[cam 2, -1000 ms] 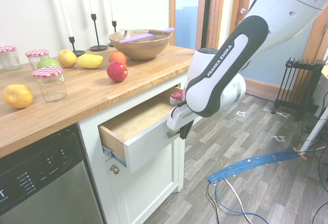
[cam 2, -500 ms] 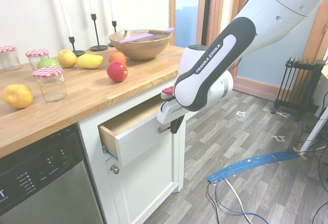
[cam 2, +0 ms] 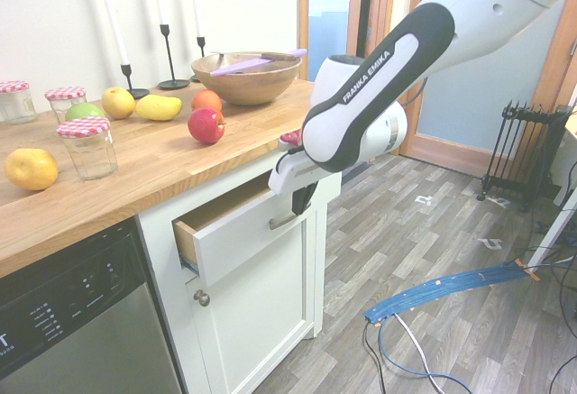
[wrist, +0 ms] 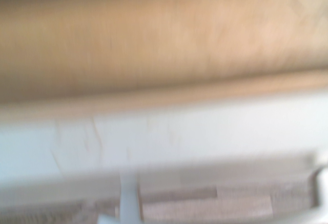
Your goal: Close the drawer
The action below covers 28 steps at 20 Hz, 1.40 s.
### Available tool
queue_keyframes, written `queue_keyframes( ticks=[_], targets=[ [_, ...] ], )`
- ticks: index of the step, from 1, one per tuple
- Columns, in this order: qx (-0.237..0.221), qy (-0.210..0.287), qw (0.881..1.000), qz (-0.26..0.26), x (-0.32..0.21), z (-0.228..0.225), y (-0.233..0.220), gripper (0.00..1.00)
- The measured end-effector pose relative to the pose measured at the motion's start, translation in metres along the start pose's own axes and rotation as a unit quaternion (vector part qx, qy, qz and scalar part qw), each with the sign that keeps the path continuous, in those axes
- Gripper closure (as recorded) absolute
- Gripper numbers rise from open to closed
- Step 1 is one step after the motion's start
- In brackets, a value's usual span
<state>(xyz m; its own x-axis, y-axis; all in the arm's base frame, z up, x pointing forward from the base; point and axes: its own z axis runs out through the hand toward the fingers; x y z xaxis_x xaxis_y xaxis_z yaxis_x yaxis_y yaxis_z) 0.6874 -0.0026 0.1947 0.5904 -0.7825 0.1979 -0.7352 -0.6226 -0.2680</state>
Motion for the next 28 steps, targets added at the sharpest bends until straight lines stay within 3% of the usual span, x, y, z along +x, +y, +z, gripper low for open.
queue_keyframes(
  ticks=[5, 15, 19, 28],
  targets=[
    [0.007, 0.003, 1.0, -0.001, 0.002, -0.031, -0.003, 1.0],
    [-0.006, -0.002, 1.0, 0.001, -0.007, -0.041, 0.022, 1.0],
    [-0.014, -0.005, 1.0, 0.0, -0.009, -0.028, 0.028, 1.0],
    [-0.037, -0.01, 0.999, 0.002, 0.0, 0.047, 0.039, 1.0]
  ],
)
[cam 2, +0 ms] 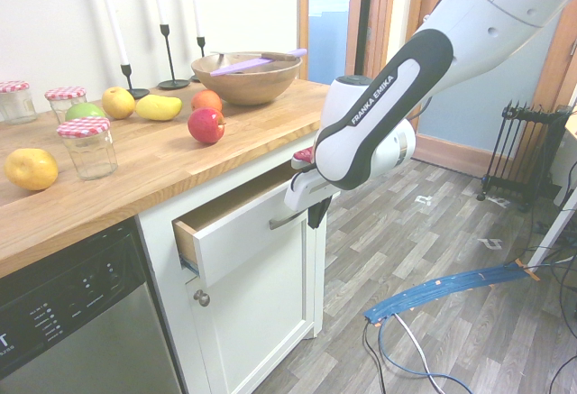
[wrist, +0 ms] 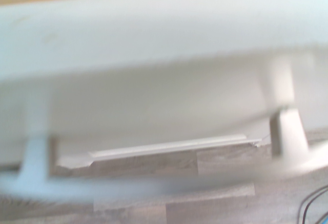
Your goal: Close the drawer
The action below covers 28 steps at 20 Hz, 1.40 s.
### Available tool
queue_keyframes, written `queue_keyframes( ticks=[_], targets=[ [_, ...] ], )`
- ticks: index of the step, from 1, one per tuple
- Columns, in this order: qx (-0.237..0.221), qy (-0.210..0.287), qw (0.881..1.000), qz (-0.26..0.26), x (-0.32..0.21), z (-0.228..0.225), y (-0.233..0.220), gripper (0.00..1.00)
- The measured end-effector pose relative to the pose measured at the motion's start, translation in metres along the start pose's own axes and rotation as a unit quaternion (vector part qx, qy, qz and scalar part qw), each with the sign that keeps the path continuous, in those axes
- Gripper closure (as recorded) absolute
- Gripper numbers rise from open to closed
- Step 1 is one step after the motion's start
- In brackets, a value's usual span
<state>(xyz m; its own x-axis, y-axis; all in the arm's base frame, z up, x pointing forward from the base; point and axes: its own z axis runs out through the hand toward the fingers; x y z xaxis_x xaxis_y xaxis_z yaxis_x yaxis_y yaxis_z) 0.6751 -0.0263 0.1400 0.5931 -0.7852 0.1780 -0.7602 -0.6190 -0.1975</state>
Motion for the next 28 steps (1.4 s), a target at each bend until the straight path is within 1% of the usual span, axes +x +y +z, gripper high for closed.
queue_keyframes(
  ticks=[4, 12, 18, 28],
  targets=[
    [0.007, 0.005, 1.0, -0.002, 0.007, 0.005, -0.011, 1.0],
    [0.003, -0.004, 1.0, -0.005, 0.013, 0.028, -0.037, 1.0],
    [0.01, 0.002, 1.0, -0.007, 0.031, 0.02, -0.056, 1.0],
    [-0.006, -0.008, 1.0, -0.01, 0.037, 0.021, -0.063, 1.0]
  ],
)
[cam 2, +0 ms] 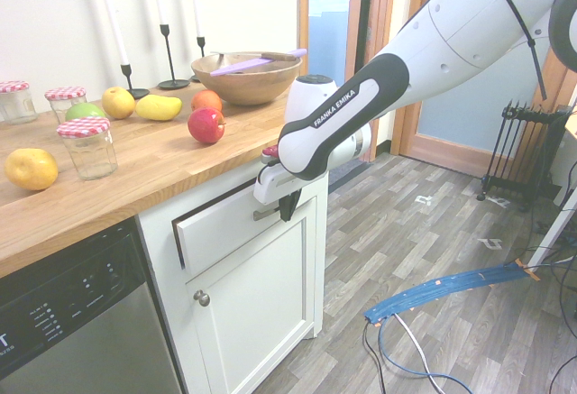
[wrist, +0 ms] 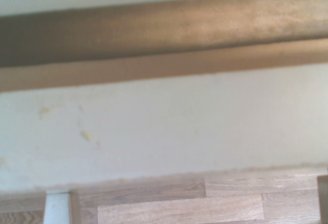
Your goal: Close the drawer
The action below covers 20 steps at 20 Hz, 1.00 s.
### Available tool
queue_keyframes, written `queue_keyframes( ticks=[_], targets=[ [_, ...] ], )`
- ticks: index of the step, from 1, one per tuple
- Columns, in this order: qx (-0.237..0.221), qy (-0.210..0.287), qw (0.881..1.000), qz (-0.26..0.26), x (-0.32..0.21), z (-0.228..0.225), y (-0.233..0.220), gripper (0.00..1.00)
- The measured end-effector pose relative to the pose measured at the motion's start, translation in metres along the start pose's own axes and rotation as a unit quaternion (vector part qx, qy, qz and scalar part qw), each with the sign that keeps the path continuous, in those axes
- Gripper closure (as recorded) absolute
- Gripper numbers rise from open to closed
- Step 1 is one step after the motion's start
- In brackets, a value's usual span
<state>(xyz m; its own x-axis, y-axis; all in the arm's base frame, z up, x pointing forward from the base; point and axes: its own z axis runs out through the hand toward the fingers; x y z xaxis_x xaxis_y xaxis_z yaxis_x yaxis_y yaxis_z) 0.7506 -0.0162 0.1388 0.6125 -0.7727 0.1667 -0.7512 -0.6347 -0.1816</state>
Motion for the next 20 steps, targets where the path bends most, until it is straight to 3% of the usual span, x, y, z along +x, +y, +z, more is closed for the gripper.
queue_keyframes(
  ticks=[11, 15, 20],
  targets=[
    [0.012, 0.015, 1.0, -0.007, 0.008, -0.02, -0.01, 1.0],
    [0.036, 0.032, 0.999, -0.006, 0.014, -0.067, -0.021, 1.0],
    [0.011, 0.001, 1.0, -0.001, -0.01, -0.086, 0.012, 1.0]
  ],
)
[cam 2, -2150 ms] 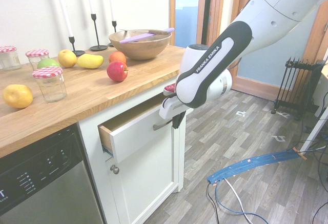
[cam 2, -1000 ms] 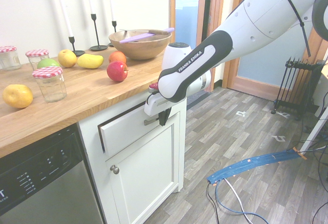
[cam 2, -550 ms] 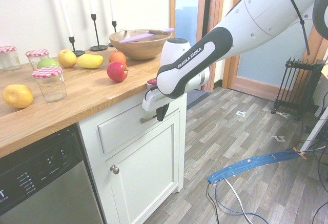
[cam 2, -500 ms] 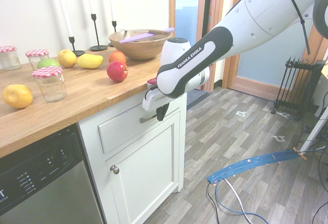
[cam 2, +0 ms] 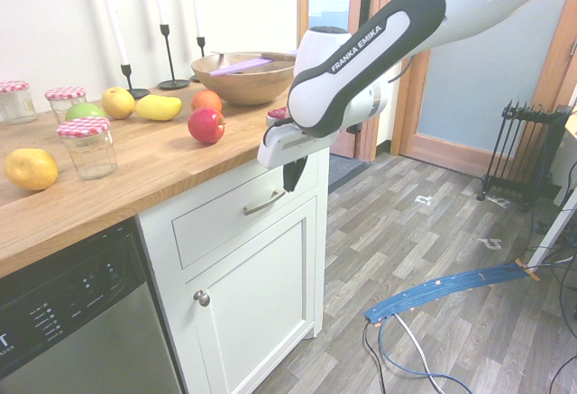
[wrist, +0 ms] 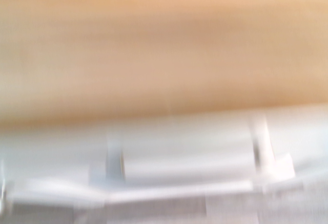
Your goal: Close the drawer
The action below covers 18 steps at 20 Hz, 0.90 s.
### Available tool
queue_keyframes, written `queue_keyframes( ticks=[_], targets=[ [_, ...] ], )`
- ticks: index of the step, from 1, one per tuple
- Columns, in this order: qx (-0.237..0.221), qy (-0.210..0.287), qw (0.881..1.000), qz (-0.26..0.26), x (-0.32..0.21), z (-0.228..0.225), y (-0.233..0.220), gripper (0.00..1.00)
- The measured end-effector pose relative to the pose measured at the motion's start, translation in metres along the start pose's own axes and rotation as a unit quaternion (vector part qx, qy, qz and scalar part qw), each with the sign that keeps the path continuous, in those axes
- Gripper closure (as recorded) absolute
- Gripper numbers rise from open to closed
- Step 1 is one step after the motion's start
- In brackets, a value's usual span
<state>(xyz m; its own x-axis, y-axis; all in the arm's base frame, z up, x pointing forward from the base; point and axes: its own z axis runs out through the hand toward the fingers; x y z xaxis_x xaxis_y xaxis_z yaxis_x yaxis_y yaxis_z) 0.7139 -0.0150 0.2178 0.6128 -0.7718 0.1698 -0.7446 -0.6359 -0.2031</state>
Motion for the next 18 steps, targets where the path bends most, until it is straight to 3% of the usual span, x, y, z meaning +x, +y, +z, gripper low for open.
queue_keyframes(
  ticks=[4, 9, 18],
  targets=[
    [-0.02, -0.026, 0.999, -0.005, -0.029, -0.012, 0.028, 1.0],
    [-0.06, -0.061, 0.996, -0.014, -0.059, -0.057, 0.075, 1.0],
    [-0.075, -0.058, 0.995, -0.039, -0.133, -0.155, 0.154, 1.0]
  ],
)
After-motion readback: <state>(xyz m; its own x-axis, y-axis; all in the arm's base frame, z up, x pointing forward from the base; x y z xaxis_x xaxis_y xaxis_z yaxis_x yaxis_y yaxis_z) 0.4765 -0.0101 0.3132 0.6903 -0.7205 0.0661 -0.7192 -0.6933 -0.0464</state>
